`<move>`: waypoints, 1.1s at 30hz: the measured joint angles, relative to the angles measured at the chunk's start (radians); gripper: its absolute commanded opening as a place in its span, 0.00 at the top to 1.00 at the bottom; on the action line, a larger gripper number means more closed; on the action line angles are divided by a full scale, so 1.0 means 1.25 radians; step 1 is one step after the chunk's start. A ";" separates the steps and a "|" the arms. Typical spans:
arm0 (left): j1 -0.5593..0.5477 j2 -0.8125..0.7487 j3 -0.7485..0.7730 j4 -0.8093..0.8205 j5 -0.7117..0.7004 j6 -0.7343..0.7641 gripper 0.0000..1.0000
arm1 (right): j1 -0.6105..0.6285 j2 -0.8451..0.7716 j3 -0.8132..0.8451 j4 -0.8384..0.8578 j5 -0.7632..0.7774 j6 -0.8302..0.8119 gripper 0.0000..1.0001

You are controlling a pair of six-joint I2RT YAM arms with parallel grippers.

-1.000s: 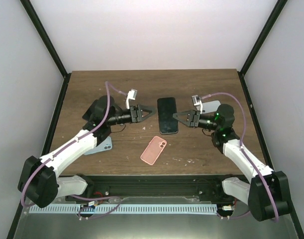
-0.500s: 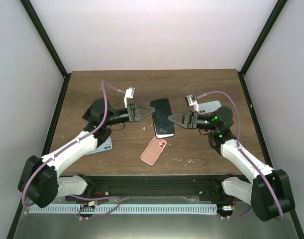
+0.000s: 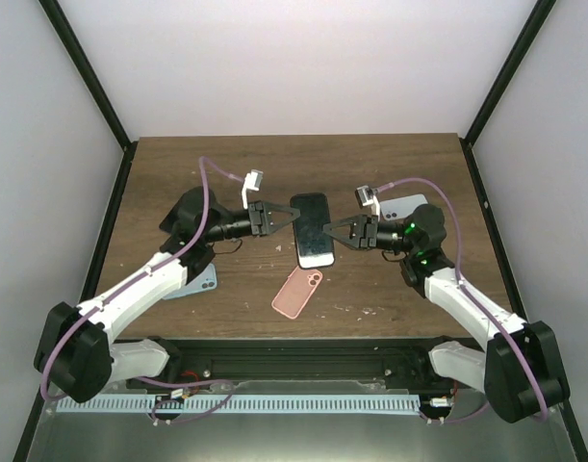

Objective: Put the phone into the phone case

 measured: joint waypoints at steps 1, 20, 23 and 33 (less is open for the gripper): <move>0.000 -0.001 0.005 -0.013 -0.002 0.005 0.80 | 0.001 0.001 -0.001 -0.002 0.004 -0.001 0.89; -0.009 -0.009 -0.048 0.018 0.059 -0.082 0.63 | 0.009 -0.033 -0.009 0.024 0.219 0.074 0.97; -0.012 -0.009 -0.050 0.014 0.064 -0.087 0.76 | 0.009 -0.030 -0.008 0.024 0.240 0.073 0.97; -0.011 -0.010 -0.038 -0.054 0.063 -0.033 1.00 | 0.009 -0.015 -0.010 -0.004 0.247 0.057 0.92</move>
